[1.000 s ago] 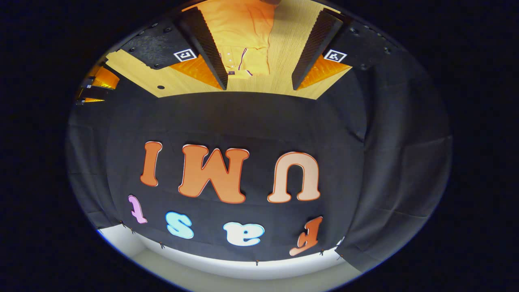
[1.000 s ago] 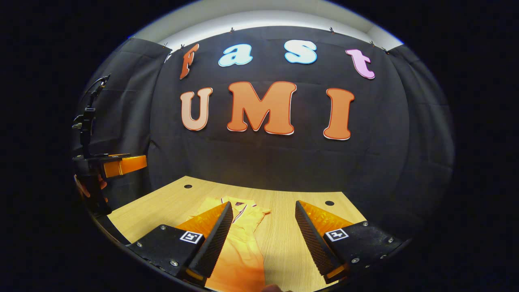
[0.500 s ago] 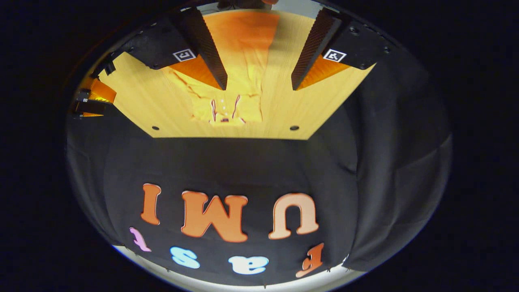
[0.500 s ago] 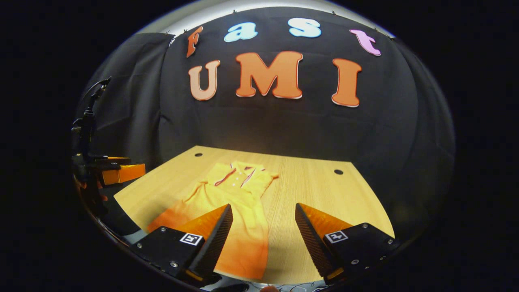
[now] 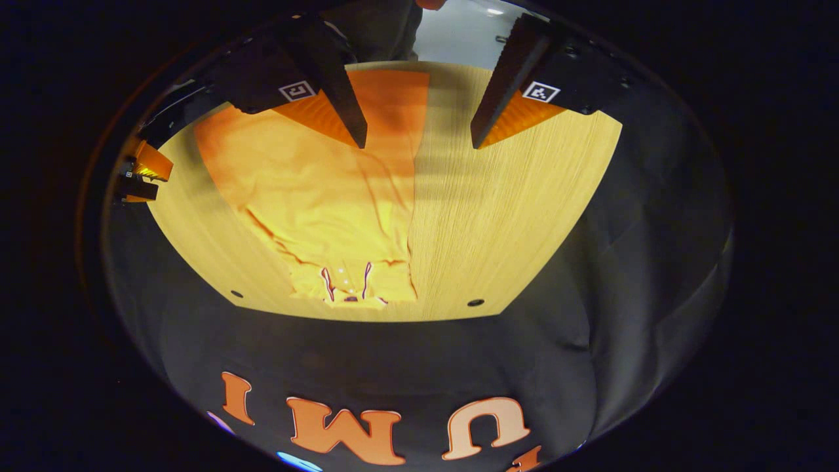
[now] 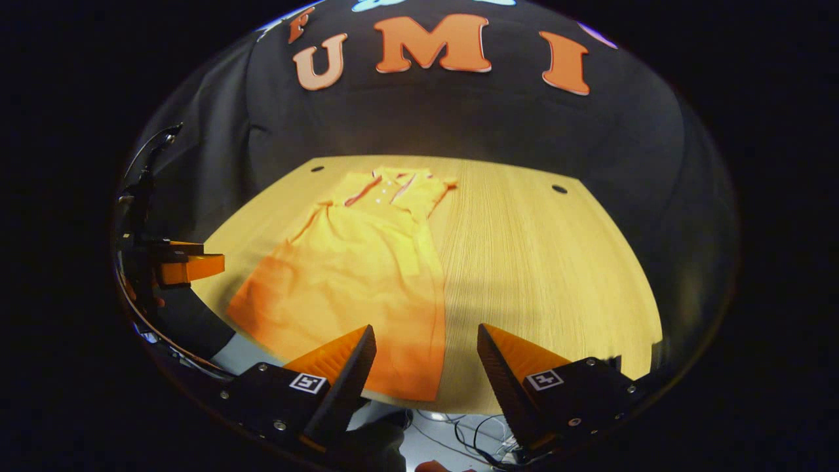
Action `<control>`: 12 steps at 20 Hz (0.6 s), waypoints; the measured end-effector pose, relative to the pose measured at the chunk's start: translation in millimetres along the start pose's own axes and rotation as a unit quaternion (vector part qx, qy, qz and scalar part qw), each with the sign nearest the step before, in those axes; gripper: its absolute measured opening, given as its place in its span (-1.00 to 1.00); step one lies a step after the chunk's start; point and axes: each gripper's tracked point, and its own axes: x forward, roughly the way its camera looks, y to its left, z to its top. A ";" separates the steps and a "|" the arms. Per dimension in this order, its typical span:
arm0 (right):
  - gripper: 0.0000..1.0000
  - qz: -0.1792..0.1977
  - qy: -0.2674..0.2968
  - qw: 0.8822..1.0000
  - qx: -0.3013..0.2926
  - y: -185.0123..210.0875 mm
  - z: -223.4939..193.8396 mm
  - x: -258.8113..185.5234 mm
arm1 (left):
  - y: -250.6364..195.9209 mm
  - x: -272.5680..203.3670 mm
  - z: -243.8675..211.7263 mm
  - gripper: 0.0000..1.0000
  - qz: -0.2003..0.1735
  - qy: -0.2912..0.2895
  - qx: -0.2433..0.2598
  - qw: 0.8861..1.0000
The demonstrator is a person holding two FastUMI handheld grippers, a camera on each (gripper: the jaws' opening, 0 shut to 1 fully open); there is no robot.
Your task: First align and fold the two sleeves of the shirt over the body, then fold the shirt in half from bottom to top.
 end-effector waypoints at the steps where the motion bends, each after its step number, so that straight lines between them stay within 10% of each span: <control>1: 0.90 0.004 0.018 1.000 0.010 2.5 -10.8 5.3 | -0.4 2.6 -9.9 0.96 -0.003 0.014 0.003 1.000; 12: 0.88 0.018 0.164 0.986 0.035 20.4 -66.0 31.4 | -6.5 61.4 -61.0 0.97 -0.021 0.161 0.015 0.987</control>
